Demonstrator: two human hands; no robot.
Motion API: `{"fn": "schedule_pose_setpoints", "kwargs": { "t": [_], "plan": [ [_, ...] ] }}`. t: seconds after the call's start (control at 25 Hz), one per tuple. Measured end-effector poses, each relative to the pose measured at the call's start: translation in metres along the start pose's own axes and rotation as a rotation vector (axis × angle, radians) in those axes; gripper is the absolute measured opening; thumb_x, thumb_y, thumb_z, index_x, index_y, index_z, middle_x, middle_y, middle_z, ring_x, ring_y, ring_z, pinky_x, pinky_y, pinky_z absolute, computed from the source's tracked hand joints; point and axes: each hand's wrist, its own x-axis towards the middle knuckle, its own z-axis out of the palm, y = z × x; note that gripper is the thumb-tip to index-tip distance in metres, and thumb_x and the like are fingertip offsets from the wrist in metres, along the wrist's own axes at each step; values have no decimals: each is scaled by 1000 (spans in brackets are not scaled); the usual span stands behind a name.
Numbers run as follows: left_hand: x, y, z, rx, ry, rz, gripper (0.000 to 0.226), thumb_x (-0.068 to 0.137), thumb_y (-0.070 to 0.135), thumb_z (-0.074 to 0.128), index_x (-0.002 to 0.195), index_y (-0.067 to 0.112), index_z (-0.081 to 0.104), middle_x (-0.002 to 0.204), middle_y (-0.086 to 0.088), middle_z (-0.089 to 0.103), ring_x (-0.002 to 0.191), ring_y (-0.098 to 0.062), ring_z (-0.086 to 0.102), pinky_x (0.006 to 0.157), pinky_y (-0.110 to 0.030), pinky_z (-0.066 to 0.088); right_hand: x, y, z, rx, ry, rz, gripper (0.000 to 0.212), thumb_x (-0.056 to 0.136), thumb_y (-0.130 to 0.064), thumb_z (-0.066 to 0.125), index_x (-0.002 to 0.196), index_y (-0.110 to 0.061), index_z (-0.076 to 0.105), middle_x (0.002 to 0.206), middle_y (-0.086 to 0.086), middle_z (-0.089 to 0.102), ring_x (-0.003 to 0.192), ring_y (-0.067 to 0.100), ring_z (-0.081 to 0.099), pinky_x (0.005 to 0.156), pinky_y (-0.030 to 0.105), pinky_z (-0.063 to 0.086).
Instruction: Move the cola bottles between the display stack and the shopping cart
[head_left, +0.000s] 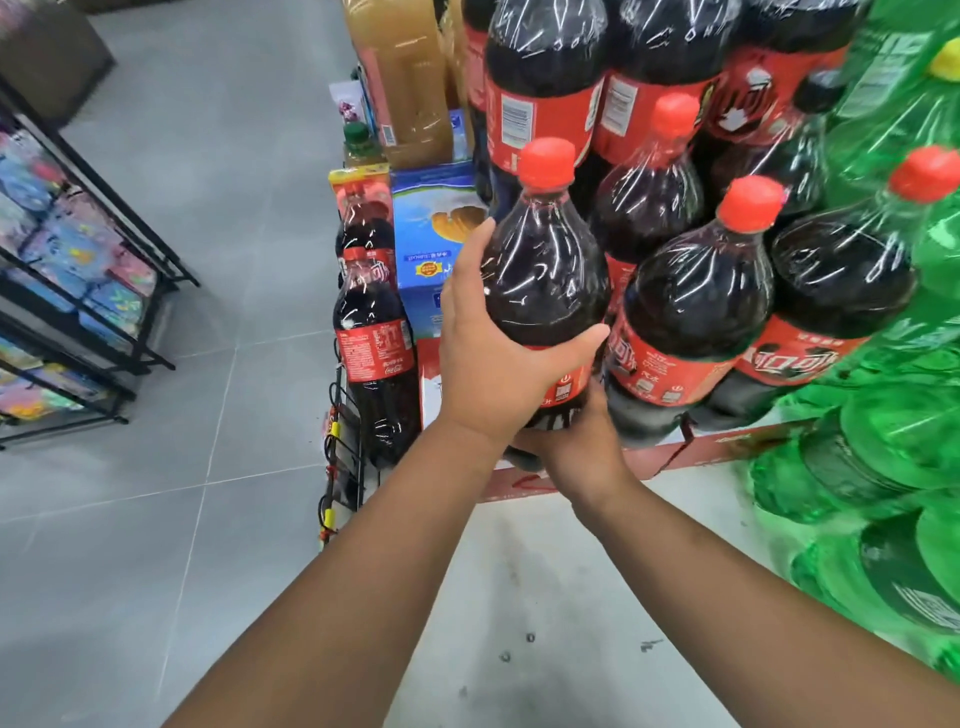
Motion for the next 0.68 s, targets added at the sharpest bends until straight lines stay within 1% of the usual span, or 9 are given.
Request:
{"fn": "schedule_pose_setpoints", "kwargs": {
  "t": [0.08, 0.12, 0.2, 0.28, 0.36, 0.44, 0.52, 0.56, 0.68],
  "plan": [
    [5, -11, 2, -7, 9, 0, 110, 56, 48, 91, 150, 30, 36, 151, 0, 47, 140, -18, 47, 116, -48, 41, 13, 10, 2, -17, 91, -8, 91, 66, 14, 80, 137, -26, 40, 129, 7, 60, 114, 31, 62, 69, 49, 61],
    [6, -15, 2, 1, 15, 5, 111, 57, 47, 91, 151, 25, 36, 151, 0, 46, 141, -18, 46, 116, -47, 40, 17, 13, 4, -69, 133, -16, 99, 60, 3, 86, 139, -34, 38, 129, 1, 61, 115, 27, 63, 76, 52, 60],
    [10, -21, 4, 13, 40, 4, 112, 58, 45, 92, 152, 21, 36, 151, 0, 46, 141, -17, 45, 117, -46, 39, 24, 16, 9, -142, 174, -25, 109, 53, -13, 89, 142, -42, 33, 128, -7, 63, 115, 19, 63, 88, 52, 57],
    [12, -27, 7, 15, 62, -4, 113, 58, 46, 91, 152, 20, 36, 150, -1, 45, 141, -16, 45, 118, -43, 38, 32, 18, 14, -89, 217, 39, 97, 64, -1, 84, 142, -30, 34, 127, -1, 63, 113, 20, 64, 91, 53, 55],
    [13, -31, 10, 22, 68, -10, 112, 57, 50, 89, 152, 20, 36, 149, -1, 45, 140, -15, 45, 118, -40, 39, 39, 20, 20, -46, 291, 79, 77, 62, 1, 79, 126, -25, 45, 116, 2, 67, 106, 22, 66, 89, 55, 55],
    [17, -34, 14, 17, 69, 1, 112, 58, 49, 89, 152, 19, 36, 149, 0, 44, 141, -16, 44, 119, -40, 37, 46, 23, 22, -35, 348, 85, 64, 63, -2, 77, 118, -22, 51, 100, -4, 69, 95, 14, 67, 92, 54, 54],
    [22, -38, 17, 10, 70, 28, 111, 60, 45, 91, 152, 16, 35, 149, 1, 42, 143, -20, 42, 120, -44, 35, 53, 25, 23, 74, 370, 95, 54, 76, 11, 69, 121, -14, 53, 93, -8, 67, 83, 0, 65, 100, 47, 51],
    [26, -40, 19, 11, 69, 39, 111, 61, 43, 91, 152, 15, 35, 148, 3, 41, 143, -22, 41, 120, -45, 35, 58, 25, 23, 112, 379, 94, 53, 79, 15, 64, 124, -10, 54, 91, -7, 66, 79, -2, 64, 99, 44, 49],
    [34, -44, 25, 30, 41, 63, 112, 61, 39, 94, 152, 12, 35, 149, 1, 40, 143, -25, 40, 120, -44, 35, 65, 21, 26, 76, 400, 52, 50, 80, 11, 63, 125, -9, 56, 85, 1, 63, 79, 15, 58, 85, 36, 51]
  ]
}}
